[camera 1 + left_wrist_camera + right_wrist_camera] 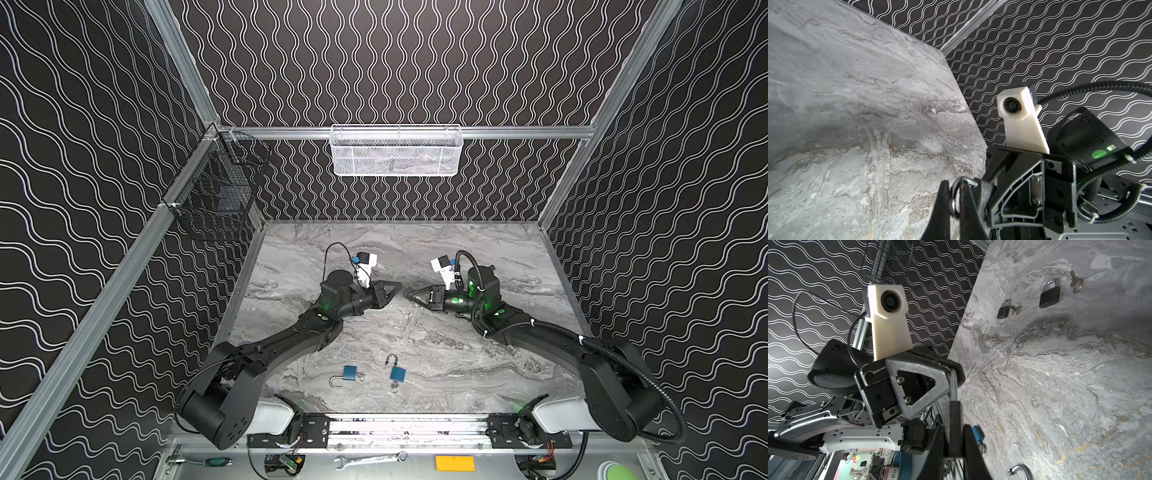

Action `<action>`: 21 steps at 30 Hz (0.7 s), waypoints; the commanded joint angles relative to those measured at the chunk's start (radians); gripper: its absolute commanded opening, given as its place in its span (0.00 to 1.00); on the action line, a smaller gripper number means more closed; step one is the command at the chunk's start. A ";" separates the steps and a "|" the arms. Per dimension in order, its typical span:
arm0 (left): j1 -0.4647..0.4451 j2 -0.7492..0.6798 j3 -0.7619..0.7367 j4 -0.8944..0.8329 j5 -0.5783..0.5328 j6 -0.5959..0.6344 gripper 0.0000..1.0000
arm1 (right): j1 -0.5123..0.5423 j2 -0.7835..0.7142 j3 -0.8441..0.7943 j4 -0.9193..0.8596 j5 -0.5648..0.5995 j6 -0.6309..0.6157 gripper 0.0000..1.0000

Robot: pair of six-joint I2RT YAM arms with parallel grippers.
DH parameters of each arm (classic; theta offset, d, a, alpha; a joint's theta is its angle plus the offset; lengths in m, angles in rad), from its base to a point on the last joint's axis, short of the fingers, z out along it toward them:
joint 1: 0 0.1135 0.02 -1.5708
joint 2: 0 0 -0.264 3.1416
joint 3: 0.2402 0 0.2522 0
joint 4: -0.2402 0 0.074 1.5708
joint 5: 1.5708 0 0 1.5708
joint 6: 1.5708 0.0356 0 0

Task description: Lock with the key

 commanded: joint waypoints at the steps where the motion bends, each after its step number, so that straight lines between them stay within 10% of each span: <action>1: -0.020 0.002 -0.008 -0.082 0.091 0.024 0.00 | 0.003 0.012 0.037 0.196 -0.028 -0.006 0.00; 21: -0.034 -0.024 -0.048 -0.017 0.146 -0.005 0.00 | -0.014 0.090 0.086 0.305 -0.085 0.094 0.00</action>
